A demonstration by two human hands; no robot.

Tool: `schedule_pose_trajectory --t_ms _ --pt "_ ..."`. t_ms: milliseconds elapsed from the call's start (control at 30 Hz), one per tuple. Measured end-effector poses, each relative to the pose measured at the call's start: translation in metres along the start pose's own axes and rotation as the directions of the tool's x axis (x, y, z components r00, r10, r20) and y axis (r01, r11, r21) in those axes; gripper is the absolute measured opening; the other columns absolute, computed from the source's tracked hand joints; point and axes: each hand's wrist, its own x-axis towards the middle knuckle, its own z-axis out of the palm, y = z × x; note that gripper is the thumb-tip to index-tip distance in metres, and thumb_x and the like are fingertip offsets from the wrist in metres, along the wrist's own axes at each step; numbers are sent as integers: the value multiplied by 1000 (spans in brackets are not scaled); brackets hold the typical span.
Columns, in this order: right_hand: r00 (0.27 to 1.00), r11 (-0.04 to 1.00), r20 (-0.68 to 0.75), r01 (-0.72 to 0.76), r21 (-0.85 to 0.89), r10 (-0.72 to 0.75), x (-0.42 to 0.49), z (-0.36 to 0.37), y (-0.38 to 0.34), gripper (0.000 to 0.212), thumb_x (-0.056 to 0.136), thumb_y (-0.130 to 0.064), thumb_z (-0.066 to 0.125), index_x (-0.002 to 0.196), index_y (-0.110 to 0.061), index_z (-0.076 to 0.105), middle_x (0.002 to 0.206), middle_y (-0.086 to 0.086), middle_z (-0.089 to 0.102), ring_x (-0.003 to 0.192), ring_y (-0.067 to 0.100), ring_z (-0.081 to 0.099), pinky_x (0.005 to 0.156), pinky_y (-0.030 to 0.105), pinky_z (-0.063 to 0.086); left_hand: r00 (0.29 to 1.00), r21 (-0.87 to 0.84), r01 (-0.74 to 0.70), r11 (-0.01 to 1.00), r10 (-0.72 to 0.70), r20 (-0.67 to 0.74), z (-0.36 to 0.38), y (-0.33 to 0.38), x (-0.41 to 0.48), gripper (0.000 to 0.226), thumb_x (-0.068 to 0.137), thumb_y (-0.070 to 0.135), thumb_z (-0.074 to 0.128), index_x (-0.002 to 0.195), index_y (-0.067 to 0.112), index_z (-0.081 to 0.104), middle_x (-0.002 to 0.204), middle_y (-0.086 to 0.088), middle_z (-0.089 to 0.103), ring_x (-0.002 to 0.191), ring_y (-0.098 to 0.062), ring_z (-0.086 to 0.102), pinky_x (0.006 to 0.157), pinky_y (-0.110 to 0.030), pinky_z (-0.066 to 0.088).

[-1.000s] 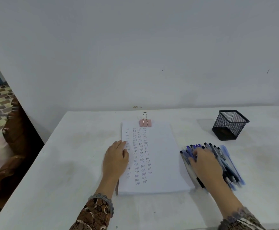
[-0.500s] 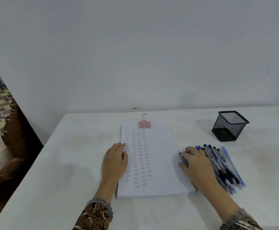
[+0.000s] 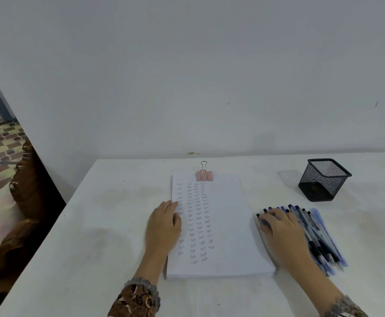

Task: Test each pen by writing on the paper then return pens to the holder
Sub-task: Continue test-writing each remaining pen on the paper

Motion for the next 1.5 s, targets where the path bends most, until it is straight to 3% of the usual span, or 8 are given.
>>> schedule_pose_trajectory --t_ms 133,233,367,467,767,900,1333,1500 --pt "1000 999 6 -19 -50 20 1 -3 3 23 59 -10 87 77 -10 72 79 6 68 67 36 61 55 42 53 1000 1 6 1000 -6 6 1 -2 0 40 97 21 38 136 17 45 142 3 42 134 -12 33 111 -22 20" --pt "1000 992 -9 -23 -123 22 -2 -9 -4 26 79 -28 50 75 -14 72 84 5 68 71 33 63 60 41 52 1000 4 9 1000 -9 14 2 -2 1 41 97 21 38 137 17 44 143 3 41 135 -12 31 111 -22 19" --pt "997 996 -82 6 87 2 -7 -11 -26 27 80 -15 46 86 -9 71 97 9 67 81 30 65 68 36 52 1000 3 5 1000 -5 11 1 -1 1 41 97 21 38 137 17 43 143 4 41 135 -12 31 111 -21 19" --pt "996 950 88 -41 308 14 -15 3 -38 28 88 1 50 111 -2 65 115 8 60 101 21 60 88 18 40 1000 -1 7 1000 -7 10 -1 0 0 41 97 21 38 137 18 44 143 4 42 135 -12 31 111 -21 18" --pt "960 928 260 -191 320 108 -9 11 -44 44 95 -9 32 137 -1 40 150 12 28 142 24 24 114 24 19 995 88 37 995 -45 85 -6 3 -21 46 100 29 28 145 25 24 154 9 20 143 -7 10 116 -25 3" --pt "942 916 331 -186 356 63 -7 10 -46 48 98 -8 32 146 -9 22 157 6 6 147 17 4 114 18 8 992 146 23 989 -40 118 -6 4 -24 49 101 30 23 148 22 16 156 7 13 144 -9 5 116 -26 -2" --pt "954 872 299 -130 472 -20 7 14 -87 53 94 -13 45 145 -14 28 157 2 12 144 14 12 108 10 7 980 78 122 990 -132 148 -30 -21 -4 51 99 16 25 148 13 12 157 0 9 145 -11 2 116 -29 -7" --pt "937 948 349 -88 306 -26 1 17 -92 63 89 -38 16 148 -16 19 159 2 1 146 17 4 116 24 11 979 192 47 980 -83 188 -31 -25 -12 91 68 53 -12 148 16 9 157 1 6 145 -11 2 115 -26 -4"
